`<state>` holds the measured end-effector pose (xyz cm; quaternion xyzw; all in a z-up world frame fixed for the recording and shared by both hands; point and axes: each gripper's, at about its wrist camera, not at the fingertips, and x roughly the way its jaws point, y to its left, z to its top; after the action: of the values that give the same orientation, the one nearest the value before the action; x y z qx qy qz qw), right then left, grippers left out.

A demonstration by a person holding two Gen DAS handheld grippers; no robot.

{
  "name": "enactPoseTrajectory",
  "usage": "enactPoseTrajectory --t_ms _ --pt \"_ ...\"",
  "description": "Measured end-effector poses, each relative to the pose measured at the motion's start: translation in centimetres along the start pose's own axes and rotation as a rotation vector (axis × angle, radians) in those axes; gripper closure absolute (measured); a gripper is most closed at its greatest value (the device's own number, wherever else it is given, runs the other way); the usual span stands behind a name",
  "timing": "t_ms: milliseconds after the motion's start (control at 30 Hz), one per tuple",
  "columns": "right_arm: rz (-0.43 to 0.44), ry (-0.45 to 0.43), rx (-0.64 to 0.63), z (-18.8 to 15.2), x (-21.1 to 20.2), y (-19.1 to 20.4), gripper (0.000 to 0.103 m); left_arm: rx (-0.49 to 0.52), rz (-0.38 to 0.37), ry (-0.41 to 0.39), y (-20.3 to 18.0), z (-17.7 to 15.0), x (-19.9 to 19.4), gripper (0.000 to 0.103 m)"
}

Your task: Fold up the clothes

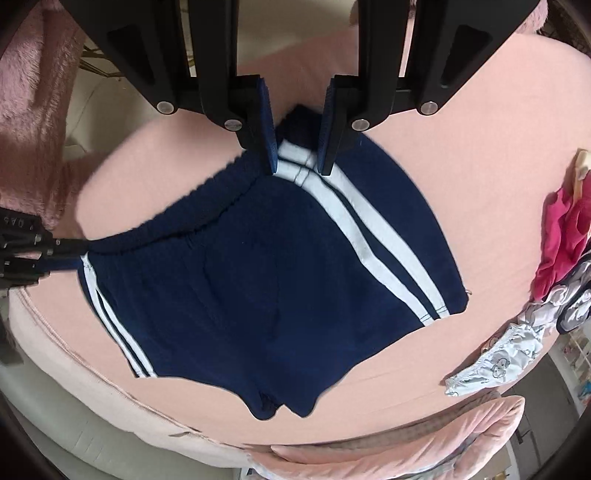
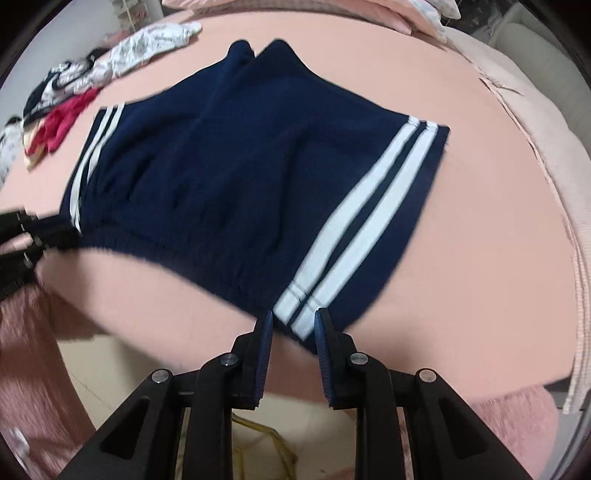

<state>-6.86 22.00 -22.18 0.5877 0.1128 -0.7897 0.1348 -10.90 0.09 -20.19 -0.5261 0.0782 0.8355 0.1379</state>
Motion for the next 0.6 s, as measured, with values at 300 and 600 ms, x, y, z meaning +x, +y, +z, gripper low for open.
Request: enactPoseTrajectory --t_ms 300,600 --pt "0.045 -0.132 -0.159 1.0 -2.4 3.3 0.075 0.171 -0.021 -0.091 -3.6 1.8 0.4 0.083" --pt "0.034 -0.092 -0.141 -0.2 -0.4 2.5 0.075 0.279 0.052 -0.081 -4.9 0.8 2.4 0.083"
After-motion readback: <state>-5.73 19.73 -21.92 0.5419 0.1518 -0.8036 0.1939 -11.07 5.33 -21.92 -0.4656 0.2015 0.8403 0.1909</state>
